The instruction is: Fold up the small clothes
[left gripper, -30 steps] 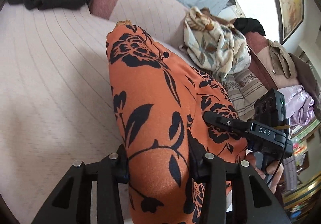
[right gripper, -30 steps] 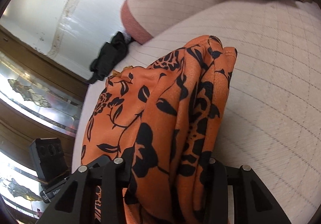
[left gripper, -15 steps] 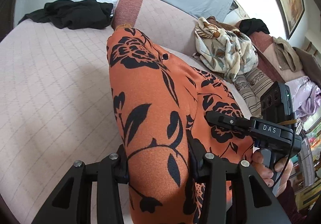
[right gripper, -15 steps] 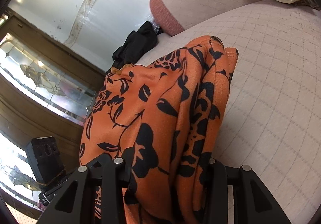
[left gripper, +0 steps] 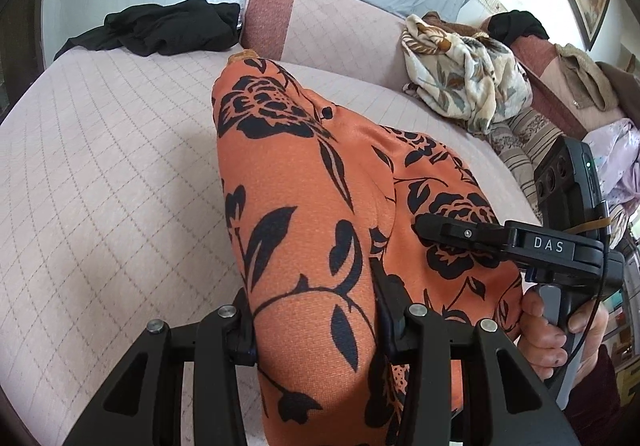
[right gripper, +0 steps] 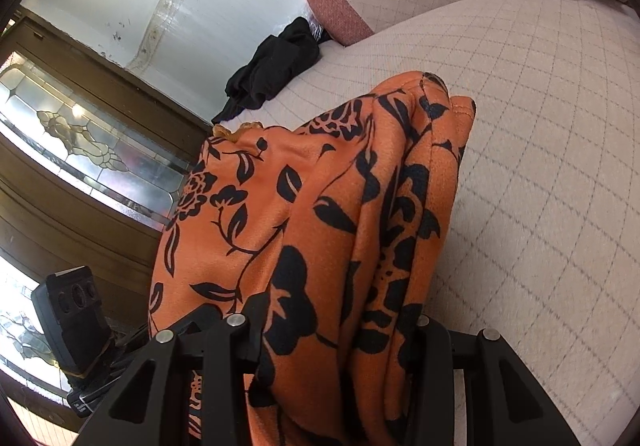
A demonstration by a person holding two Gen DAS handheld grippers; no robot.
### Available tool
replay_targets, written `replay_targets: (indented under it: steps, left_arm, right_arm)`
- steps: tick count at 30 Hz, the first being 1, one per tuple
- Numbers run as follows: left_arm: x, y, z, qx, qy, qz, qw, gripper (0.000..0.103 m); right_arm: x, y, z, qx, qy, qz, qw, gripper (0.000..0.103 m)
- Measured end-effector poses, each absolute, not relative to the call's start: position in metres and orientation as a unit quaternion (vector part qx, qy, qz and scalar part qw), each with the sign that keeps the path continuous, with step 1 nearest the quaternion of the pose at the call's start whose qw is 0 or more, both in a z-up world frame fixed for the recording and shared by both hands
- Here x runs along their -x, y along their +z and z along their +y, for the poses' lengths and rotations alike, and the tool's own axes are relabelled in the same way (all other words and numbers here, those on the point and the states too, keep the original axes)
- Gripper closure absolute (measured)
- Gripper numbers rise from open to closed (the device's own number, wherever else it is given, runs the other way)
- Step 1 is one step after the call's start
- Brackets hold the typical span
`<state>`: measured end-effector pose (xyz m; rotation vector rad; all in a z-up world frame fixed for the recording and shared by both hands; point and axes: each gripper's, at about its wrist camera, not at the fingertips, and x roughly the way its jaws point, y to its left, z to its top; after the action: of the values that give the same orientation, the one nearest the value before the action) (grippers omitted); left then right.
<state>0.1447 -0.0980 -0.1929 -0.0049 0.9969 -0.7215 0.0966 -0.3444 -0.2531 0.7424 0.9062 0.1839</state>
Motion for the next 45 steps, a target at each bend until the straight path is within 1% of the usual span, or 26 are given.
replay_targets:
  steps: [24, 26, 27, 28, 29, 30, 31, 32, 34, 37, 40, 42, 45]
  left_arm:
    - [-0.148, -0.209, -0.100, -0.019, -0.308, 0.500, 0.809, 0.058]
    - [-0.149, -0.211, -0.100, -0.020, -0.304, 0.504, 0.808, 0.056]
    - [-0.149, -0.212, -0.100, -0.023, -0.298, 0.507, 0.808, 0.052]
    - [-0.150, -0.214, -0.100, -0.026, -0.290, 0.512, 0.808, 0.050]
    - [-0.150, -0.215, -0.099, -0.027, -0.284, 0.516, 0.807, 0.048]
    - [-0.151, -0.215, -0.099, -0.024, -0.282, 0.519, 0.807, 0.047]
    - [-0.150, -0.215, -0.098, -0.023, -0.280, 0.520, 0.807, 0.046]
    - [-0.149, -0.213, -0.097, -0.023, -0.275, 0.521, 0.808, 0.044]
    - [-0.145, -0.209, -0.095, -0.030, -0.261, 0.516, 0.815, 0.043]
    - [-0.135, -0.203, -0.093, -0.049, -0.240, 0.497, 0.833, 0.042]
    - [-0.119, -0.192, -0.090, -0.086, -0.209, 0.459, 0.859, 0.042]
    - [-0.112, -0.185, -0.087, -0.100, -0.187, 0.440, 0.873, 0.038]
    - [-0.101, -0.176, -0.078, -0.114, -0.145, 0.418, 0.890, 0.038]
  right_arm:
    - [-0.104, -0.262, -0.332, -0.324, 0.074, 0.470, 0.818, 0.060]
    - [-0.108, -0.262, -0.330, -0.323, 0.073, 0.474, 0.816, 0.060]
    - [-0.109, -0.263, -0.330, -0.325, 0.073, 0.476, 0.814, 0.060]
    - [-0.110, -0.265, -0.331, -0.327, 0.072, 0.479, 0.811, 0.058]
    - [-0.112, -0.267, -0.332, -0.331, 0.071, 0.485, 0.806, 0.054]
    - [-0.114, -0.269, -0.332, -0.335, 0.067, 0.490, 0.802, 0.052]
    - [-0.115, -0.270, -0.332, -0.341, 0.063, 0.494, 0.797, 0.047]
    - [-0.116, -0.271, -0.334, -0.346, 0.060, 0.497, 0.793, 0.045]
    - [-0.116, -0.268, -0.334, -0.341, 0.056, 0.497, 0.796, 0.045]
    - [-0.110, -0.256, -0.333, -0.312, 0.037, 0.489, 0.814, 0.045]
    - [-0.093, -0.236, -0.327, -0.260, 0.005, 0.469, 0.844, 0.045]
    - [-0.080, -0.221, -0.324, -0.230, -0.015, 0.443, 0.867, 0.045]
    - [-0.061, -0.197, -0.315, -0.197, -0.012, 0.393, 0.898, 0.045]
